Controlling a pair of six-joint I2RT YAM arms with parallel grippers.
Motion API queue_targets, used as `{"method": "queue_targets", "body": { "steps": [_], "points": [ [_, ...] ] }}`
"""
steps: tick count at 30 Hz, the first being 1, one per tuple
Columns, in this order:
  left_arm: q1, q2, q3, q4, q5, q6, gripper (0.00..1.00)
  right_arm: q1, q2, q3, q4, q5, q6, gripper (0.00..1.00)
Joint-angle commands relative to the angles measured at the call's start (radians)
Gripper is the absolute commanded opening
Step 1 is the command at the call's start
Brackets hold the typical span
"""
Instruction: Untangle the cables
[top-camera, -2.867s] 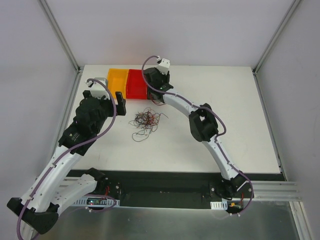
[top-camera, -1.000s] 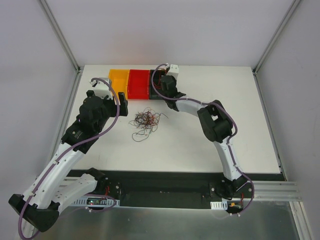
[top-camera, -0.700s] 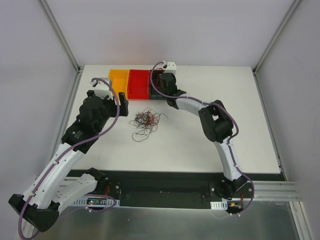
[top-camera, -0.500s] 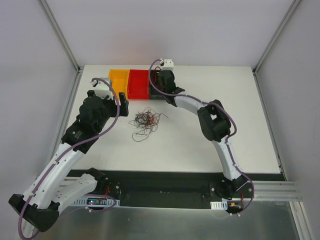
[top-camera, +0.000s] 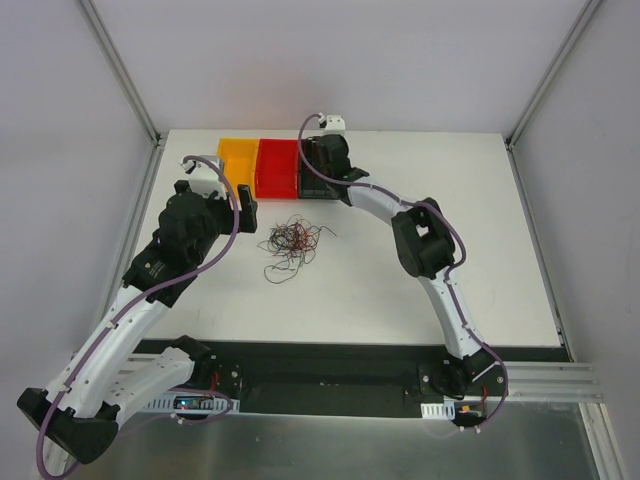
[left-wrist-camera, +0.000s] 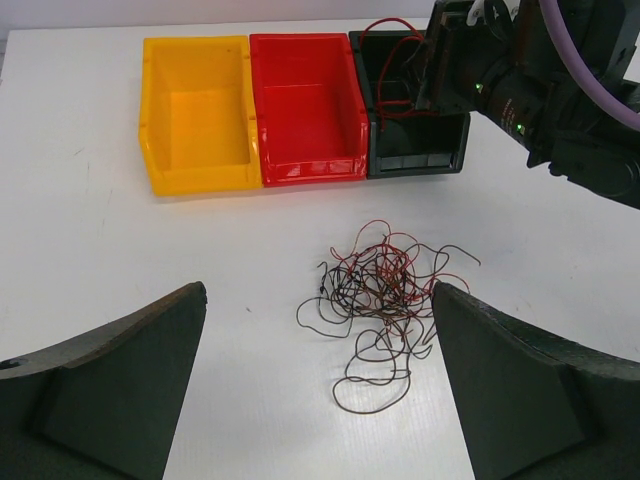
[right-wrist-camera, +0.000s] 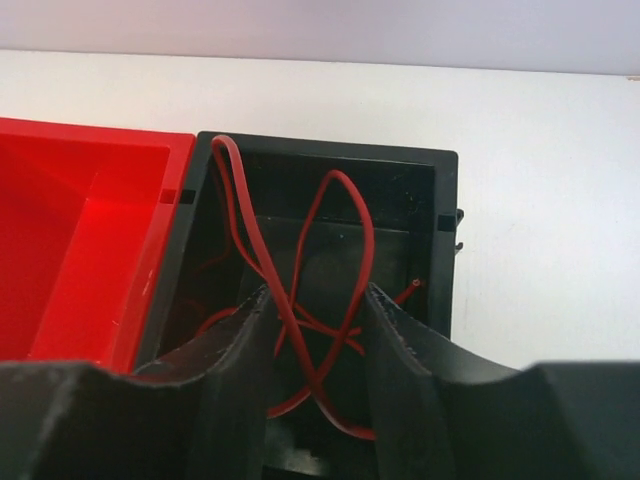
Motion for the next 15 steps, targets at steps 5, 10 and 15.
{"method": "queue_targets", "body": {
  "steps": [5,10,15],
  "points": [
    [0.003,-0.016,-0.005,0.041,0.011,-0.011,0.95,-0.010,-0.121,0.013,-0.054,-0.038,0.006,0.58],
    [0.003,-0.016,-0.007,0.041,0.016,-0.014,0.95,-0.013,-0.190,-0.004,-0.091,-0.087,0.013,0.72],
    [0.003,-0.021,-0.008,0.041,0.019,-0.015,0.95,-0.013,-0.248,-0.015,-0.128,-0.099,0.029,0.82]
  ]
}}
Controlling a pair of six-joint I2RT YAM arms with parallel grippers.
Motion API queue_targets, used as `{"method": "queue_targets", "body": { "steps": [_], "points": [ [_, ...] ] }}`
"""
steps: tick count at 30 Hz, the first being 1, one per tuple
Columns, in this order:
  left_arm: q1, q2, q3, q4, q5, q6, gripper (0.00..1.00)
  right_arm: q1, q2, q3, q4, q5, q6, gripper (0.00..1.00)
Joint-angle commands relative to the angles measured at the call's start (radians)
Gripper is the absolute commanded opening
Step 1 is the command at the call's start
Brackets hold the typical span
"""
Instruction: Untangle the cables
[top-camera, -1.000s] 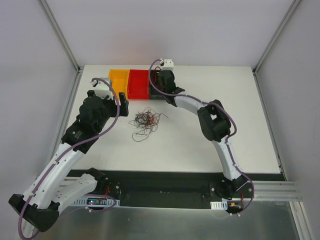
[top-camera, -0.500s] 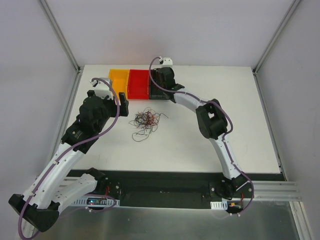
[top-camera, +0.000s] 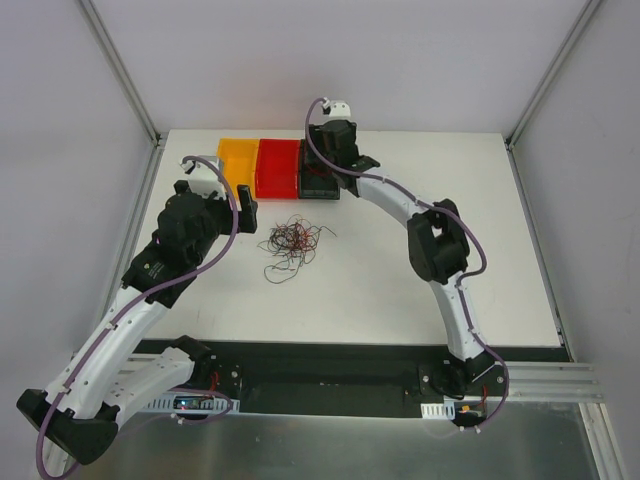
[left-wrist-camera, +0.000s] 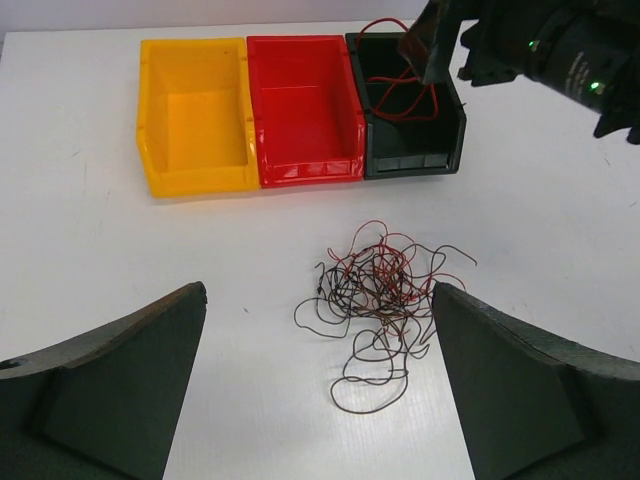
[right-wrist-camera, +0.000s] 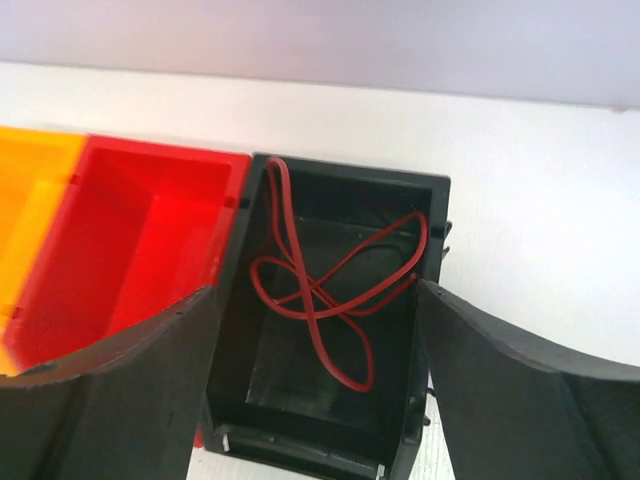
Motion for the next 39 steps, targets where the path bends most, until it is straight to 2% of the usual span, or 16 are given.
{"method": "queue_targets", "body": {
  "steps": [1,5,8,12,16,19,24,27,29,37,38,39],
  "points": [
    [0.003,-0.017,-0.010,0.041,0.012,-0.014,0.95,-0.005,-0.146,-0.009,-0.014,-0.028,0.021,0.84],
    [0.003,-0.021,-0.009,0.041,0.017,-0.016,0.95,-0.005,-0.152,0.009,-0.044,-0.053,0.025,0.92],
    [0.003,-0.021,-0.009,0.041,0.020,-0.017,0.95,-0.018,-0.132,0.028,-0.052,-0.079,0.064,0.93],
    [0.003,-0.020,-0.010,0.042,0.023,-0.017,0.95,-0.036,-0.065,0.081,-0.037,-0.094,0.090,0.82],
    [0.003,-0.015,-0.010,0.044,0.024,-0.017,0.95,-0.053,0.049,0.219,-0.041,-0.143,0.096,0.60],
    [0.003,-0.014,-0.010,0.044,0.023,-0.017,0.95,-0.059,0.115,0.284,-0.037,-0.170,0.110,0.50],
    [0.003,-0.009,-0.012,0.044,0.023,-0.017,0.95,-0.061,0.167,0.277,-0.014,-0.170,0.128,0.48],
    [0.003,-0.006,-0.010,0.044,0.026,-0.017,0.95,-0.062,0.176,0.252,-0.001,-0.174,0.145,0.14],
    [0.003,-0.003,-0.010,0.044,0.028,-0.020,0.95,-0.062,0.178,0.250,-0.020,-0.162,0.157,0.01],
    [0.003,0.014,-0.012,0.044,0.031,-0.022,0.95,-0.058,0.112,0.185,-0.023,-0.174,0.170,0.02],
    [0.003,0.020,-0.012,0.042,0.032,-0.023,0.95,-0.059,0.097,0.184,-0.038,-0.165,0.168,0.10],
    [0.003,0.023,-0.013,0.044,0.032,-0.023,0.95,-0.059,0.081,0.187,-0.064,-0.163,0.163,0.23]
  ]
}}
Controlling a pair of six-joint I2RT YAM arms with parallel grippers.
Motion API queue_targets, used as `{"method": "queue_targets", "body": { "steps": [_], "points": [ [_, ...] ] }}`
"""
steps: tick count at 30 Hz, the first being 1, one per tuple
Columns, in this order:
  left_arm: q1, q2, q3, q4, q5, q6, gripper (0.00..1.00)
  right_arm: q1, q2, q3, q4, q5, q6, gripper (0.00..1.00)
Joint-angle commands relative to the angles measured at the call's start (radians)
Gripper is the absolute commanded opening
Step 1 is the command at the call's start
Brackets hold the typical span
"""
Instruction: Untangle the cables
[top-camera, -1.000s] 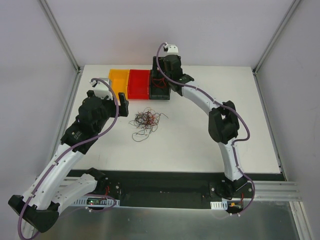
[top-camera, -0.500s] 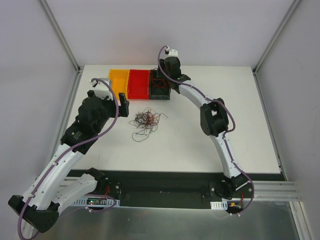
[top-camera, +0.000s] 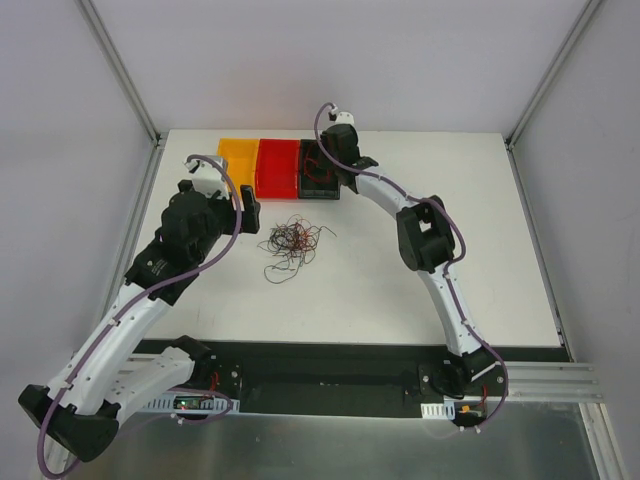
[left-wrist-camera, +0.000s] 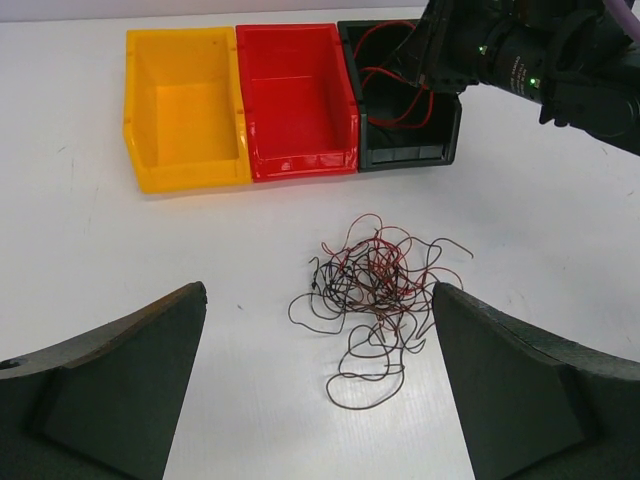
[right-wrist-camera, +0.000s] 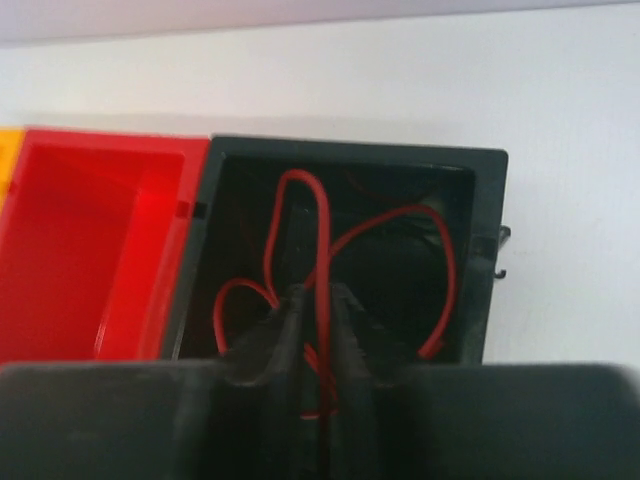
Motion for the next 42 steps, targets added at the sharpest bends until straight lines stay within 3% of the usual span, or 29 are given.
{"method": "queue_targets", "body": {
  "steps": [1,2,8,12,17,21,28,36,42],
  "points": [
    [0.003,0.013,-0.013,0.043,0.013,-0.021,0.95,0.003,-0.130,-0.011,-0.030,0.006,-0.003,0.37],
    [0.003,0.020,-0.013,0.042,0.015,-0.021,0.95,0.002,-0.150,-0.012,-0.066,0.007,-0.012,0.47],
    [0.003,0.053,-0.018,0.043,0.024,-0.030,0.95,0.002,-0.308,-0.058,-0.224,0.021,-0.034,0.77],
    [0.003,0.070,-0.019,0.043,0.028,-0.037,0.95,0.005,-0.425,-0.156,-0.301,-0.049,-0.025,0.83],
    [0.003,0.102,-0.019,0.043,0.031,-0.045,0.96,0.043,-0.639,-0.506,-0.247,-0.189,0.036,0.86],
    [0.003,0.122,-0.021,0.043,0.041,-0.053,0.96,0.104,-0.758,-0.777,-0.061,-0.315,0.089,0.74],
    [0.003,0.179,-0.015,0.040,0.093,-0.062,0.99,0.132,-0.761,-1.005,0.171,-0.464,0.144,0.59],
    [0.003,0.260,0.002,0.029,0.176,-0.090,0.99,0.144,-0.694,-0.991,0.205,-0.473,0.145,0.41],
    [0.003,0.352,0.030,0.007,0.212,-0.111,0.99,0.153,-0.683,-1.011,0.203,-0.445,0.155,0.36]
  ]
}}
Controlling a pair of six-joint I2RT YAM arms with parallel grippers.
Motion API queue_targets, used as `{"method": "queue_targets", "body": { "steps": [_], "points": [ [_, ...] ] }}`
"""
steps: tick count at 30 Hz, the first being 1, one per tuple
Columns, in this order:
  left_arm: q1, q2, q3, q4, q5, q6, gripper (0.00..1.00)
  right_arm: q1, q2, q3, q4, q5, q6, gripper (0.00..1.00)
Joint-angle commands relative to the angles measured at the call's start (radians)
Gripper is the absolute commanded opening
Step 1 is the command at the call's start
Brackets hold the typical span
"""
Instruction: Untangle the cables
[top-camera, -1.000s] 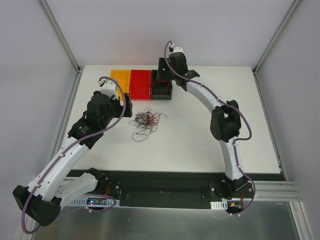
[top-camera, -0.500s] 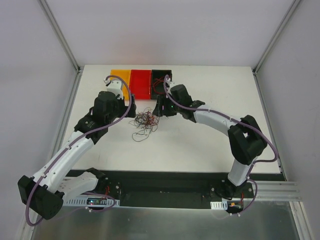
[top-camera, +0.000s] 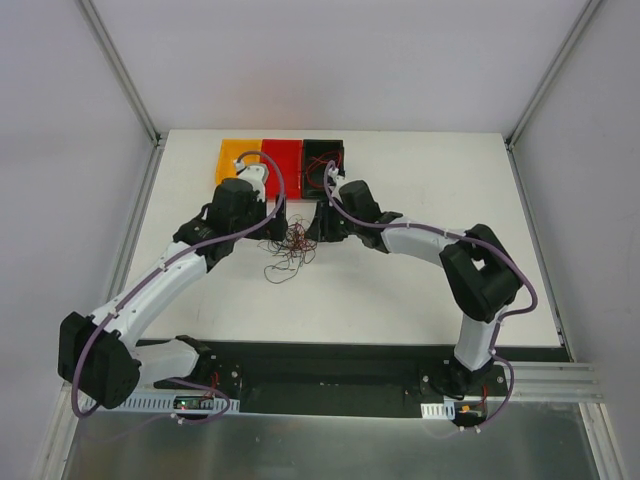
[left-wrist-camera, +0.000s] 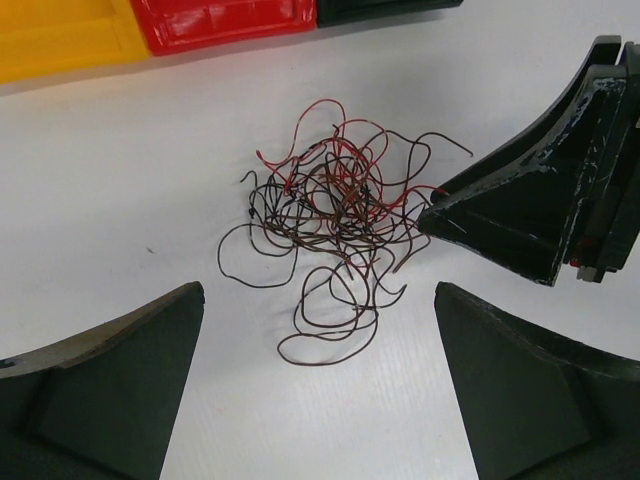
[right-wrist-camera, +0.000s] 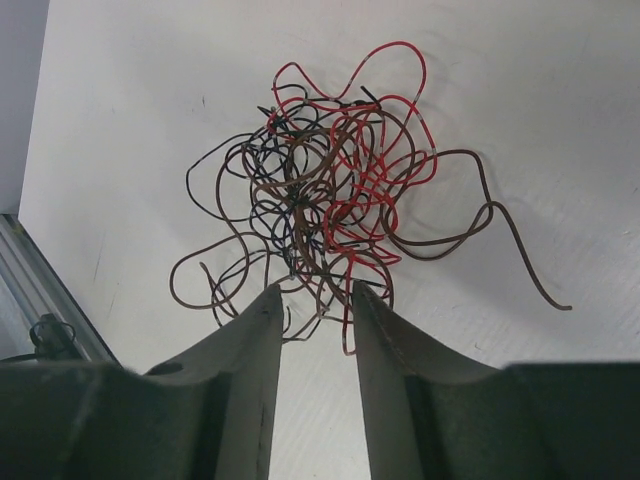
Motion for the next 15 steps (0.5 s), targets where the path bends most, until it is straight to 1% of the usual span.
{"method": "queue_targets", "body": {
  "steps": [1,4,5,6,10,13,15],
  "points": [
    [0.001,0.067,0.050,-0.005,0.052,-0.040,0.99,0.007,-0.008,0.004,0.053,-0.002,0.010,0.32],
    [0.003,0.144,0.082,-0.044,0.073,-0.052,0.99,0.007,-0.038,-0.030,0.066,-0.007,0.027,0.08],
    [0.003,0.168,0.091,-0.048,0.076,-0.057,0.99,0.008,-0.057,-0.053,0.083,-0.013,0.038,0.02],
    [0.003,0.191,0.096,-0.051,0.101,-0.063,0.99,0.007,-0.087,-0.077,0.098,-0.020,0.051,0.01],
    [0.003,0.294,0.123,-0.059,0.181,-0.072,0.99,0.022,-0.176,-0.184,0.178,-0.050,0.102,0.00],
    [0.003,0.388,0.151,-0.062,0.248,-0.086,0.99,0.045,-0.222,-0.240,0.241,-0.083,0.134,0.00],
    [0.003,0.458,0.168,-0.064,0.280,-0.095,0.99,0.062,-0.253,-0.263,0.249,-0.085,0.136,0.01]
  ]
}}
